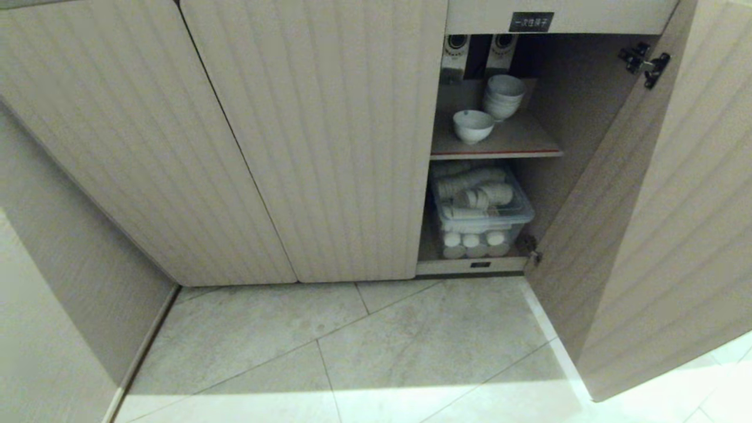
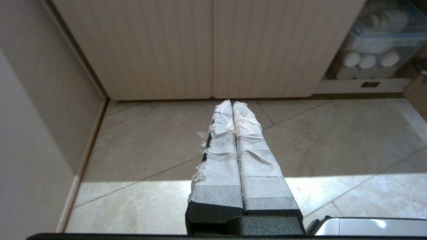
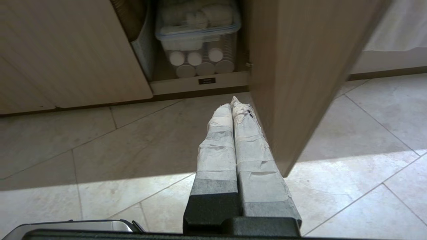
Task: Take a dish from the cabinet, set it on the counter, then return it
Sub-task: Take the bowl from the cabinet
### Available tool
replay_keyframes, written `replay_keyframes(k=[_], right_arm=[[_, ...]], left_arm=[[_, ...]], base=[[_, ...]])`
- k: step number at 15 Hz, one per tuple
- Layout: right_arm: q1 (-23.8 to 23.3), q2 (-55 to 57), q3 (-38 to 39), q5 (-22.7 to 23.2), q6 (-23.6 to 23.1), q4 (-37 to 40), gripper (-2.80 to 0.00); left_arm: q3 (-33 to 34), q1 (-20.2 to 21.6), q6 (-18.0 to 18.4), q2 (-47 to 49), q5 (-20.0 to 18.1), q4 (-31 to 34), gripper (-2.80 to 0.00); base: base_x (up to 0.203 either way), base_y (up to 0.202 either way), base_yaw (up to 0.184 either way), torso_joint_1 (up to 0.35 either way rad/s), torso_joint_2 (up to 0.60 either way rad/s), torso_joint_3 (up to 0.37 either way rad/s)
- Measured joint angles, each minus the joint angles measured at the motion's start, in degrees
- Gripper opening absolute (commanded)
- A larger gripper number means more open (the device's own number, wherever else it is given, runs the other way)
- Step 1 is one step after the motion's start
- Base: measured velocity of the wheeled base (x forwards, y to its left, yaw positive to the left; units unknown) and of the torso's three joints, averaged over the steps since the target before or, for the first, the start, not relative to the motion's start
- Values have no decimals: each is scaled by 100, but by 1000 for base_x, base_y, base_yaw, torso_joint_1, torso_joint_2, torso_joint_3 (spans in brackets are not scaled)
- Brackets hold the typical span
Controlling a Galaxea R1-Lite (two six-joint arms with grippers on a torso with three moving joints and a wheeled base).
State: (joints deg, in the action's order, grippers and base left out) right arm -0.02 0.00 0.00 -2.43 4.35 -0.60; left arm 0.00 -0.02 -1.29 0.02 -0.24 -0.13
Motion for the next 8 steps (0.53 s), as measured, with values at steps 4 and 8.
replay_keyframes(k=[4, 8], right_arm=[[7, 0, 0, -5, 2, 7, -280], [5, 0, 0, 0, 2, -1, -280]], left_arm=[[0, 7, 0, 0, -5, -11, -280], [0, 2, 1, 0, -2, -5, -280]], base=[[0, 0, 0, 0, 0, 0], [0, 0, 0, 0, 0, 0]])
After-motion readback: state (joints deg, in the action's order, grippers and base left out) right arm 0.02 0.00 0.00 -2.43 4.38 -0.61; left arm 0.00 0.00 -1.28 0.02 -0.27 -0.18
